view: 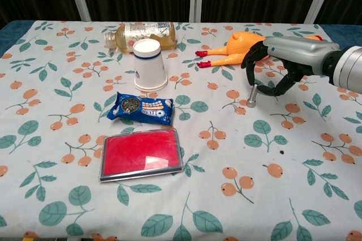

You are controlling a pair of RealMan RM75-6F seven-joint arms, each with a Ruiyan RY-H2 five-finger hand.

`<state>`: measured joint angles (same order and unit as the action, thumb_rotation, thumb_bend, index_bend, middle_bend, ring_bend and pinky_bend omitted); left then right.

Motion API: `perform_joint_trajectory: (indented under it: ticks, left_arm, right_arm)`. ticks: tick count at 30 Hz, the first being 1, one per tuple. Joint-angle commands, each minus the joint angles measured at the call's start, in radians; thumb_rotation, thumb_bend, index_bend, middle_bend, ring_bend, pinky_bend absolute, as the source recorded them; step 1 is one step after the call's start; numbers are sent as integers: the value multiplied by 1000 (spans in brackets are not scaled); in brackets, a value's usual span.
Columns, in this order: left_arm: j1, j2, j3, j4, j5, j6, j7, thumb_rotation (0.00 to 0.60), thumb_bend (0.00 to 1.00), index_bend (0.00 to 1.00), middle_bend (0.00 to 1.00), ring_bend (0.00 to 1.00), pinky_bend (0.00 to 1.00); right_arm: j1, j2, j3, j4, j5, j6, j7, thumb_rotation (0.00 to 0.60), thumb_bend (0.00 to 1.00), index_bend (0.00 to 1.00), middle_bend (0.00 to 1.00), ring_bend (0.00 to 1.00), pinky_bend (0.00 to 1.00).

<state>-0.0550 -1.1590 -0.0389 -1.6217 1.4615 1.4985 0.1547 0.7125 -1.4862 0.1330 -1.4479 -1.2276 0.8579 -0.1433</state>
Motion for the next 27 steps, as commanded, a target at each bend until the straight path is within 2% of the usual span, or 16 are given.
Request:
perform_joint_trajectory:
  ticks: [1,6,12,20,23,27]
  left_arm:
    - [0,0,0,0,0,-1,0,600,0,175,119,0,0]
    - [1,-1,1,2,0,0,-1,600,0,175,119,0,0]
    - [1,-3,1,4,0,2,-3,600,0,175,119,0,0]
    - [0,-2,0,3,1,1,0,600,0,175,119,0,0]
    - [-1,0,-1,1,1,0,1,600,0,176,119,0,0]
    - [-4,0,-5,5,4,3,-5,600,0,175,119,0,0]
  right_arm:
    - [0,-4,-2,5,-5,1,7,600,354,536,221,0,6]
    - [2,-5,-8,8,-19,2,6,600,354,531,215,0,1]
    - [-1,-2,-13,0,-31,10,8,600,354,399,198,0,0]
    - [-2,7,-18,-19,-50,16,14,600,357,350,191,0,0]
    - [-11,34,-21,-50,-64,36,12,600,358,314,181,0,0]
    - [-62,134,-42,-134,-118,123,7,600,365,244,163,0,0]
